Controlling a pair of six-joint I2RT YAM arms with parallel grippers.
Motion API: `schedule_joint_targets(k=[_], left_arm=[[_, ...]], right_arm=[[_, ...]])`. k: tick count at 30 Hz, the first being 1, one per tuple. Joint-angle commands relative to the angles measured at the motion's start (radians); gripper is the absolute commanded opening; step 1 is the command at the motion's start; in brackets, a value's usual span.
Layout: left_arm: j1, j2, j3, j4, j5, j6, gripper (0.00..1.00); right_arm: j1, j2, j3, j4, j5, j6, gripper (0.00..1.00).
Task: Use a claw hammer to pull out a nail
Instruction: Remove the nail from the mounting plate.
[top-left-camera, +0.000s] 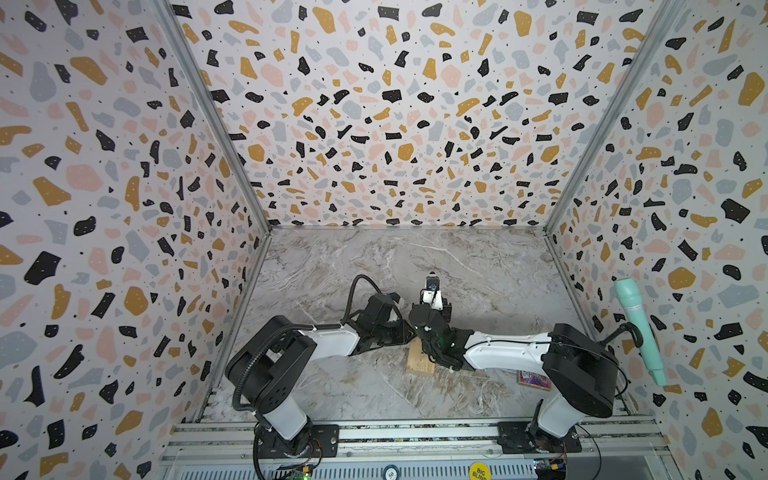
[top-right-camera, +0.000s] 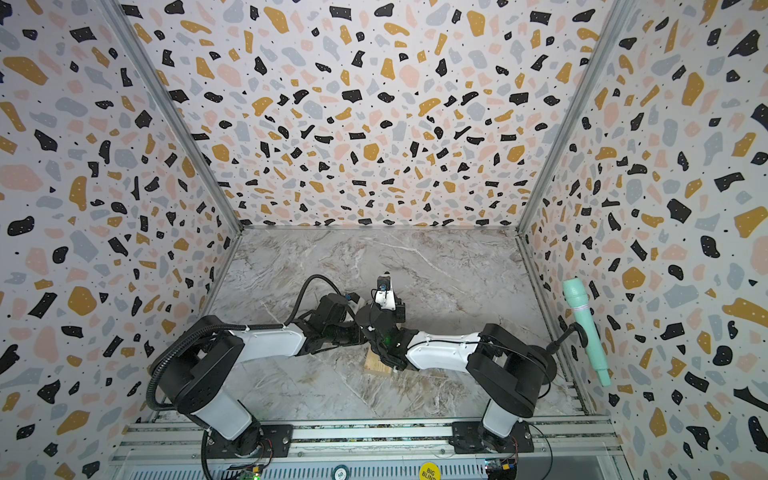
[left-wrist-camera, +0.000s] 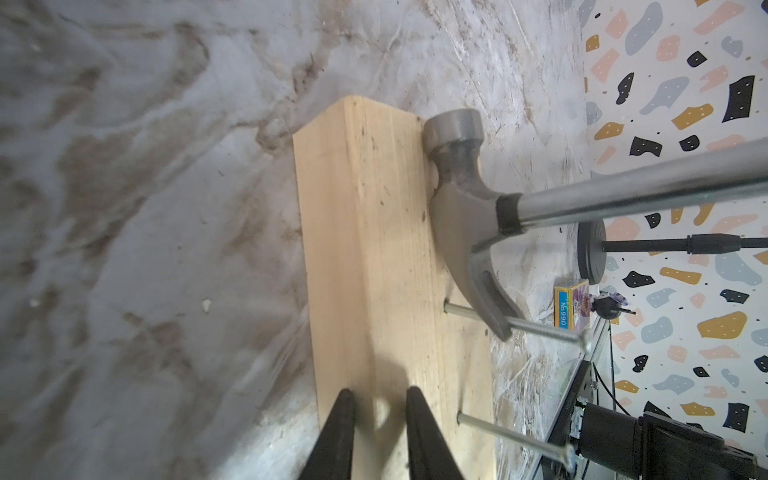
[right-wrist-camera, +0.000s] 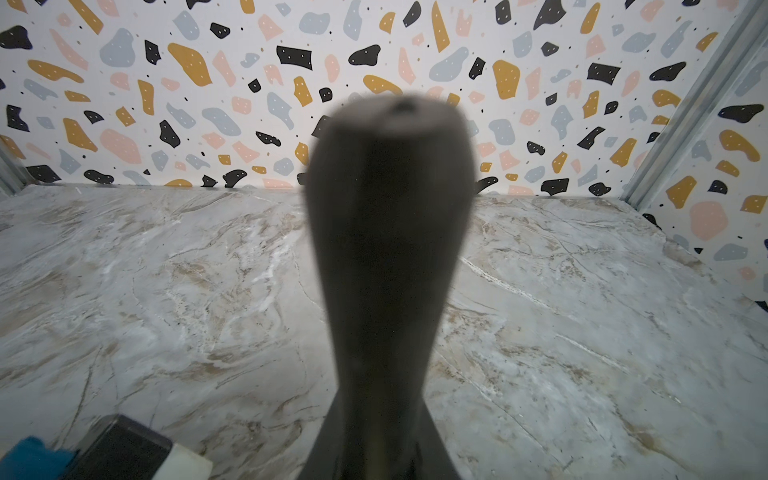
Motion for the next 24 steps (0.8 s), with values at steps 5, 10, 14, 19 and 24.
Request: schedule_joint_targets(k=[5,10,14,19,24], left_arm=[[-0.009,0.051,-0.041,-0.108,-0.02,-0.002,0.23],[-0.009,0.051,-0.042,-0.108,-0.019,-0.003,0.23],[-0.009,0.052,-0.041,-0.109,-0.019,-0.002,0.23],[-0.008,0.053,-0.04,-0.109,-0.017,-0.003,0.23],[-0.006,0.053,-0.039,-0.109,-0.016,-0.004,0.23]], right_arm=[[-0.049,-0.026,0.057,-0.293,-0.145,0.143,0.0],[-0.071,-0.019,0.105,-0.37,-0.187,0.14,0.0],[-0.071,-0.018,0.139,-0.415,-0.204,0.141,0.0],[-0.057,-0.024,0.138,-0.425,-0.182,0.137,0.0],[-0.04,-0.018,0.146,-0.457,-0.183,0.154,0.0]])
